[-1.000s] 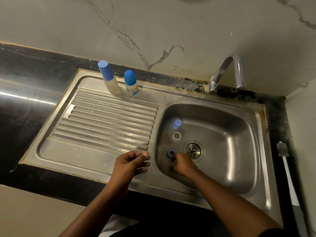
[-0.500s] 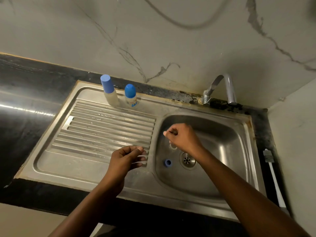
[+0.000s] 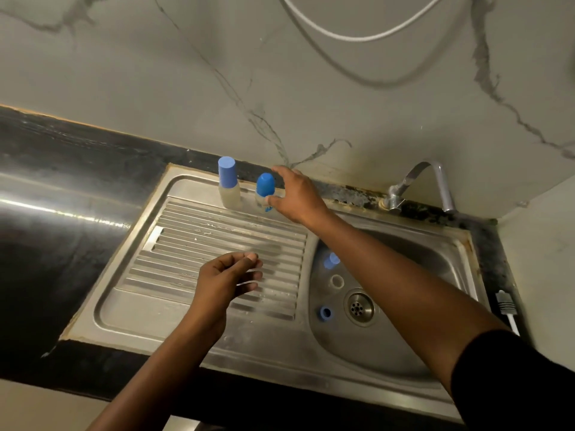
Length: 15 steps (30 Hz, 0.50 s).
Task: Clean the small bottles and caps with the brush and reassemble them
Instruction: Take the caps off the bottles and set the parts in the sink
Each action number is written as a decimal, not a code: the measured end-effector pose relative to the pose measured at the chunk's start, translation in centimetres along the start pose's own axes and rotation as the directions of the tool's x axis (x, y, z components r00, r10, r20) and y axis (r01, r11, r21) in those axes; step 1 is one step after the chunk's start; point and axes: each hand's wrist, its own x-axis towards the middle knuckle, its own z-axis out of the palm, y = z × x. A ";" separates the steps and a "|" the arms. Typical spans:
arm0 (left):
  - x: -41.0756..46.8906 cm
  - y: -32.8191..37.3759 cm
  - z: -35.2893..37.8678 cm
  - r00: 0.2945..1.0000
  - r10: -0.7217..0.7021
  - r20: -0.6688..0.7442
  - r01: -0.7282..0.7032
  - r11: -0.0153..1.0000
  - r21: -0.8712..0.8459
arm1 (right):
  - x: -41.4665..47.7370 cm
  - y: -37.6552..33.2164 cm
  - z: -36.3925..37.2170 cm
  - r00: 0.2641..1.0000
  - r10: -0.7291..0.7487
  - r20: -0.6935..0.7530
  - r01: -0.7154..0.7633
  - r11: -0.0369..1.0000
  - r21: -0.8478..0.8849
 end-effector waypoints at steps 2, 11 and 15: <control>0.1 0.3 -1.0 1.000 0.006 -0.005 -0.006 1.000 -0.006 | 1.6 -0.7 0.9 0.999 0.001 0.038 0.002 0.997 -0.072; 0.2 1.3 -5.0 1.000 0.015 -0.001 -0.015 1.000 0.007 | 4.6 -0.3 4.1 0.991 0.034 0.133 0.003 0.965 -0.264; 0.4 1.4 -5.6 1.000 0.020 0.008 -0.020 1.000 0.019 | 4.0 0.0 3.4 0.997 0.015 0.078 0.004 0.972 -0.236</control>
